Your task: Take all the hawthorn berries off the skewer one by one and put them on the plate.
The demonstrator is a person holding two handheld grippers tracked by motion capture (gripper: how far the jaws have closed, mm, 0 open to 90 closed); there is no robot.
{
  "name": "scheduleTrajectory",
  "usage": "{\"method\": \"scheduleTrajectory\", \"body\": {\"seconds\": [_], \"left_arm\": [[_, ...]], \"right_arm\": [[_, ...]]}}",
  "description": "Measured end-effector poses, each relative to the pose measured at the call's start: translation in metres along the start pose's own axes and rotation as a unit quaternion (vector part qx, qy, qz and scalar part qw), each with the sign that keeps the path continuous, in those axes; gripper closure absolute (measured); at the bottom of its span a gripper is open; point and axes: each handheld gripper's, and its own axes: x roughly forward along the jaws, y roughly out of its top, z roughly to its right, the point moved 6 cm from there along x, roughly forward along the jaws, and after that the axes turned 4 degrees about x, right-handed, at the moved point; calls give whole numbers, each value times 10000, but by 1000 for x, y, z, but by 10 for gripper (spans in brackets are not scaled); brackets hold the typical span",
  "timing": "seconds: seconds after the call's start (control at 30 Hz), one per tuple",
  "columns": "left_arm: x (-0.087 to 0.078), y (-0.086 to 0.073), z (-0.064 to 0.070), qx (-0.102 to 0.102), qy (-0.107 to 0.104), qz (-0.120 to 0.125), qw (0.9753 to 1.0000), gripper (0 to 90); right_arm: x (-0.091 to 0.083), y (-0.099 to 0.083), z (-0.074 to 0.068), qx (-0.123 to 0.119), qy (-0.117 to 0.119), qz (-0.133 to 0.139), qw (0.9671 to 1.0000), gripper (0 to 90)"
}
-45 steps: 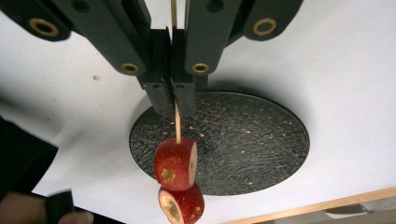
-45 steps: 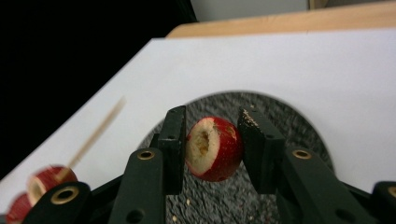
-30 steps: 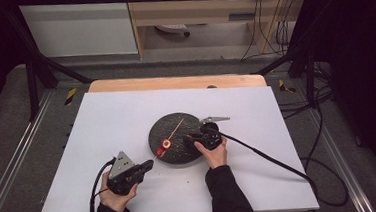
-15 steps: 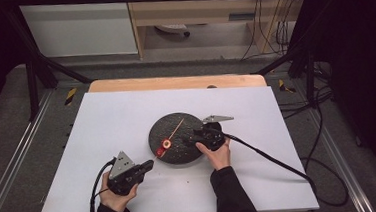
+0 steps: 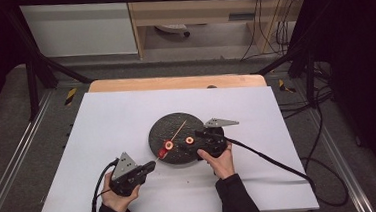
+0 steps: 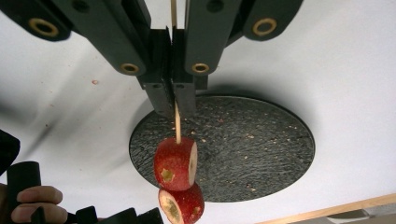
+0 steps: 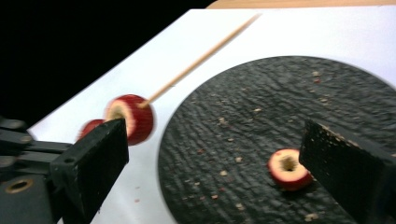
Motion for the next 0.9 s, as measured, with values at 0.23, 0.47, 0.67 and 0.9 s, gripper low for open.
{"method": "scheduleTrajectory", "body": {"seconds": [0.23,0.47,0.67,0.9], "left_arm": [[1,1,4,59,-16,0,10000,885],[2,1,6,85,-40,-4,10000,885],[3,1,8,109,-57,-25,9999,885],[5,1,10,137,-71,-48,9999,885]], "right_arm": [[7,-1,-14,64,246,65,9997,158],[17,0,-24,183,445,57,9988,267],[22,-4,-25,271,552,-58,9981,366],[22,-5,-27,342,670,-118,9971,497]]}}
